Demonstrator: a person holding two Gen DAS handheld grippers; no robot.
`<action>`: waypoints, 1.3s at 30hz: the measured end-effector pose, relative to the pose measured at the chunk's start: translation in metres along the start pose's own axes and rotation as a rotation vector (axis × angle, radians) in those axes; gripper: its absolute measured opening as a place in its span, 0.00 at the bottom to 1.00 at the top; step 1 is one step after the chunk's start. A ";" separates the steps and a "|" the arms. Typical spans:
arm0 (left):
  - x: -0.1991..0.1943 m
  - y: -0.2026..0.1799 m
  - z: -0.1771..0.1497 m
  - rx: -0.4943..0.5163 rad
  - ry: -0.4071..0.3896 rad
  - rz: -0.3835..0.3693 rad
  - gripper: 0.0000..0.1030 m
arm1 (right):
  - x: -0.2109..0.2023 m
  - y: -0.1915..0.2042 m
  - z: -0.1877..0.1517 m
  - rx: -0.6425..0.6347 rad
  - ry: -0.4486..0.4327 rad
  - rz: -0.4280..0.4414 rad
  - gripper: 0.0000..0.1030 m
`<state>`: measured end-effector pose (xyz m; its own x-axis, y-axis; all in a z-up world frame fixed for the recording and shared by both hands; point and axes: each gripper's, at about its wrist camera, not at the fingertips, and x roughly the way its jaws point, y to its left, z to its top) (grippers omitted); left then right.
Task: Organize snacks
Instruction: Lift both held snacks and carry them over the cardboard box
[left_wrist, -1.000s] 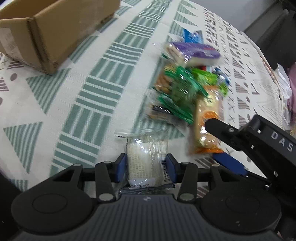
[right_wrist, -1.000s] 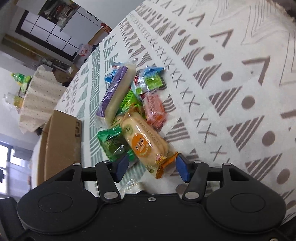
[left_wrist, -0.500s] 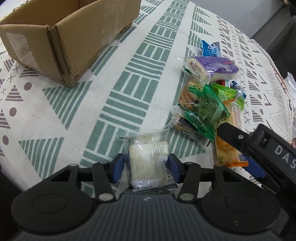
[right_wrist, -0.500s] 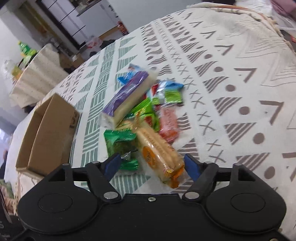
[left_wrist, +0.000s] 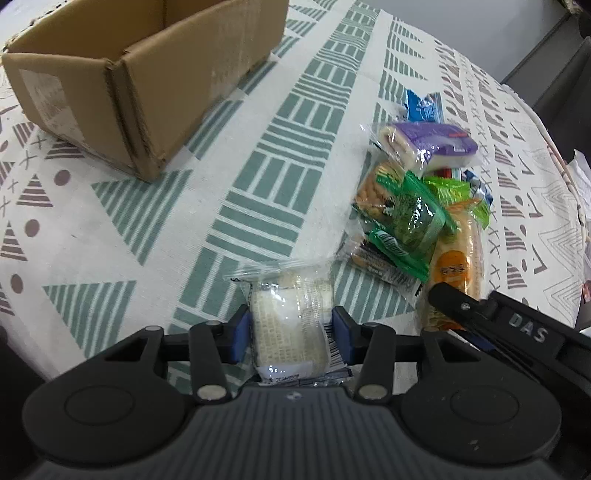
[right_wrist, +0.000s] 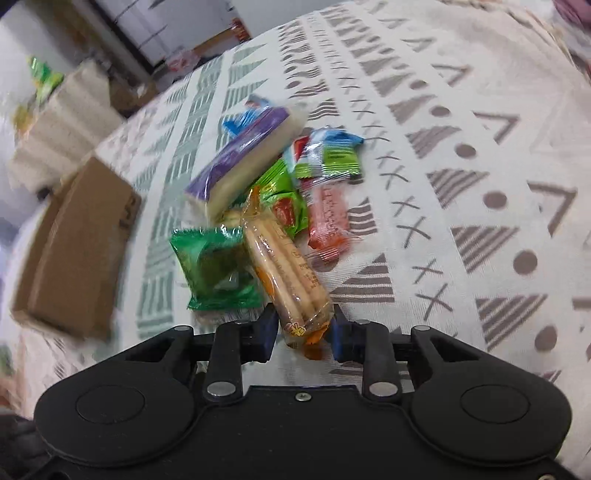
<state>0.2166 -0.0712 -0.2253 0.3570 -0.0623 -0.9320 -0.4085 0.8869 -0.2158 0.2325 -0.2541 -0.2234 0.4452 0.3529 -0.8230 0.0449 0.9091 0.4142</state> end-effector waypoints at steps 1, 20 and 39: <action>-0.003 0.000 0.001 -0.001 -0.007 -0.002 0.44 | -0.004 0.000 -0.001 0.003 -0.011 0.010 0.27; -0.074 0.009 0.024 0.036 -0.148 -0.064 0.44 | -0.044 0.015 0.008 0.056 -0.155 0.267 0.24; -0.123 0.046 0.055 0.028 -0.256 -0.063 0.44 | -0.053 0.073 0.015 -0.050 -0.227 0.382 0.23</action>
<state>0.1999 0.0023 -0.1048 0.5833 -0.0027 -0.8123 -0.3568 0.8975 -0.2592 0.2257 -0.2097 -0.1433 0.6063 0.6130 -0.5065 -0.2017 0.7347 0.6477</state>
